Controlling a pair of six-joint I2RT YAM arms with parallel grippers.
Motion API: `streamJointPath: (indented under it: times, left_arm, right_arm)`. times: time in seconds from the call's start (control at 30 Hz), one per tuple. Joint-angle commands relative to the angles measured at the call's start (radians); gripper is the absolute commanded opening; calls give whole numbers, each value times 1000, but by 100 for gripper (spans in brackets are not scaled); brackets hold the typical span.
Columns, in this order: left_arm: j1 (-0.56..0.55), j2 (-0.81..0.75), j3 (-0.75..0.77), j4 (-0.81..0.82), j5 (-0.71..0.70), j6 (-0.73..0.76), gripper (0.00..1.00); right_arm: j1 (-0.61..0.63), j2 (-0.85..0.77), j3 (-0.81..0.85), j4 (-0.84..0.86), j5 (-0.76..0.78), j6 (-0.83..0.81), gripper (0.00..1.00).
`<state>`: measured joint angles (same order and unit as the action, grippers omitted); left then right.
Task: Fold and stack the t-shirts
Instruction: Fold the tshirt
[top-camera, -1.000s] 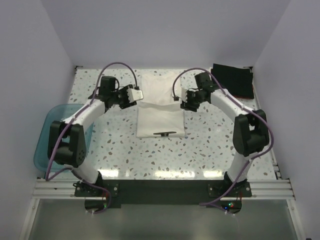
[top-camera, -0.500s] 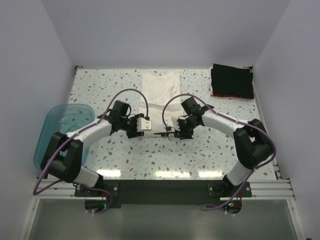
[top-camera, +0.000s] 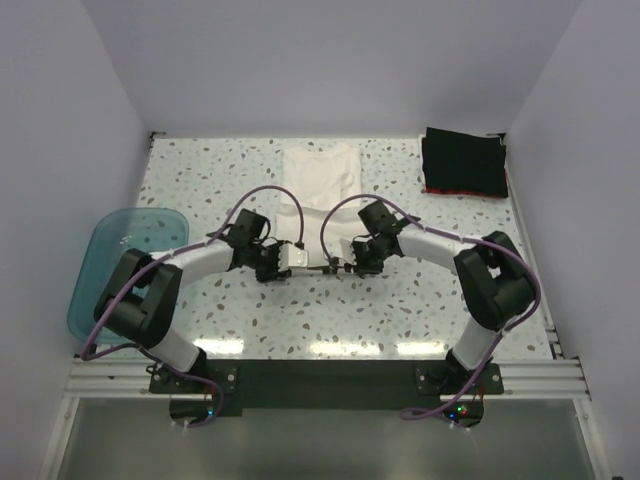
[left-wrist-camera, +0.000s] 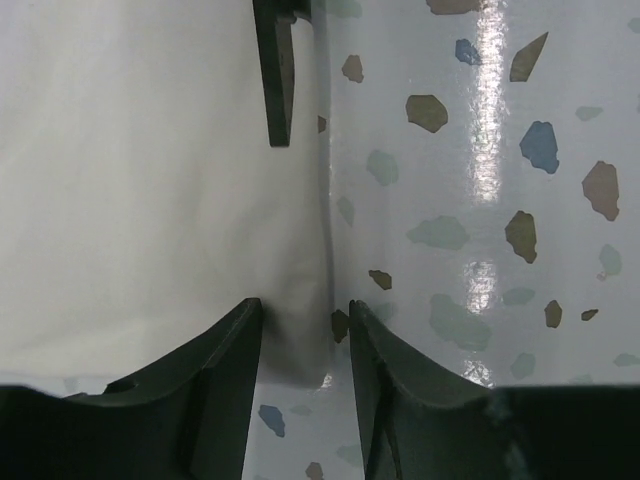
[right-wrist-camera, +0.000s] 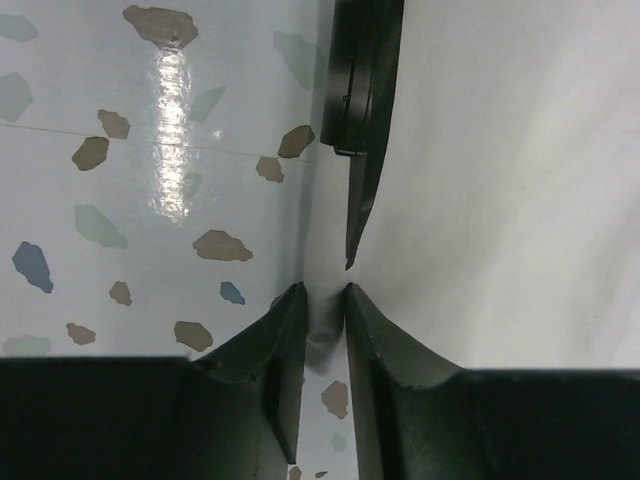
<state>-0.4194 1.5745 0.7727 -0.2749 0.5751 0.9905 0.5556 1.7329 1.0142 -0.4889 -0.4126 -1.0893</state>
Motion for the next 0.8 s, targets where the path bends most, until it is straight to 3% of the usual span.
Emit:
streamJointPath:
  times: [0.0, 0.07, 0.1, 0.2, 0.43, 0.77]
  left_arm:
    - [-7, -2, -26, 5, -14, 23, 43]
    - [-7, -14, -36, 5, -27, 31, 31]
    - [-7, -21, -38, 5, -30, 33, 18]
    - [-1, -42, 16, -42, -23, 2, 0]
    - [34, -80, 255, -188, 9, -4, 0]
    - [34, -195, 277, -302, 2, 36, 0]
  right_arm:
    - [7, 7, -28, 49, 44, 0, 22]
    - [9, 2, -37, 71, 61, 9, 5]
    - [7, 2, -34, 75, 69, 15, 0]
    - [9, -13, 30, 35, 74, 71, 0]
    - [-16, -95, 207, -85, 49, 82, 0]
    - [-49, -191, 279, -241, 40, 20, 0]
